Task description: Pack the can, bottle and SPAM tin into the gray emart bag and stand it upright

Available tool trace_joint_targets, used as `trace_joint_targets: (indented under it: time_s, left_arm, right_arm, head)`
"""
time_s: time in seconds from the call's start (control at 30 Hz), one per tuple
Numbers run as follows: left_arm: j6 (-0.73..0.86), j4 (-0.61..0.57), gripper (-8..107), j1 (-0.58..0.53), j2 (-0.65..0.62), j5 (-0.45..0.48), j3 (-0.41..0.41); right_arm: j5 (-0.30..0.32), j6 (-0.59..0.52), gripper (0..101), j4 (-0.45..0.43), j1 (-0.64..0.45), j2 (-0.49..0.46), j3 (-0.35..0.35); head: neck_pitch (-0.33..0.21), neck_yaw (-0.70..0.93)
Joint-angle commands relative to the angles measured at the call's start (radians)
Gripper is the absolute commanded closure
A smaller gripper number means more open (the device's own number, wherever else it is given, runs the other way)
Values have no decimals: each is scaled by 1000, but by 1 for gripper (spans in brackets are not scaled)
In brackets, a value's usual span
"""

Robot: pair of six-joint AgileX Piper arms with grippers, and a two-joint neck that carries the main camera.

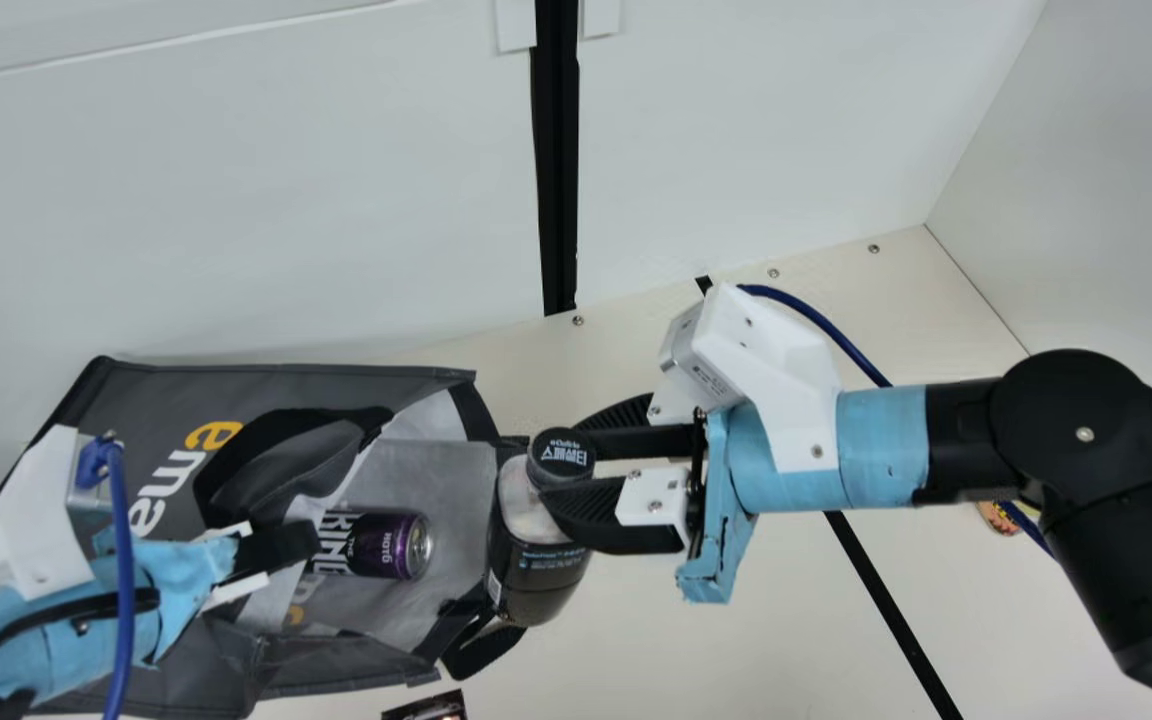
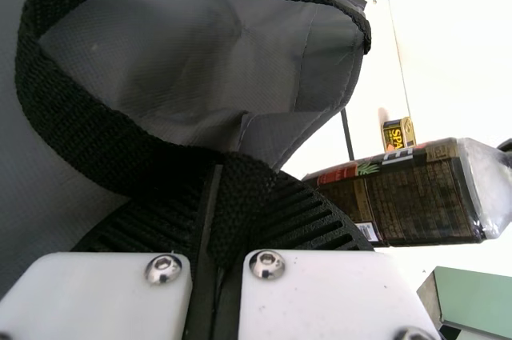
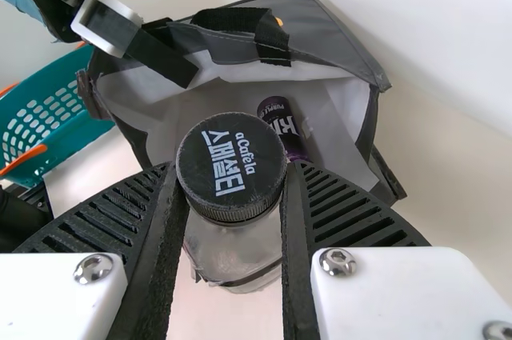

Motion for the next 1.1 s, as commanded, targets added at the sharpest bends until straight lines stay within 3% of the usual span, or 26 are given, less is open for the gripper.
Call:
trace_joint_targets:
  time_s: [0.0,1.07]
  left_arm:
    - [0,0,107,0,0,0,0]
    - [0,0,107,0,0,0,0]
  right_arm:
    - [2,-9,101,9,0,6,2]
    - [2,-90,101,42,8,123,2]
  head:
    - [-23,-1]
    - [-23,-1]
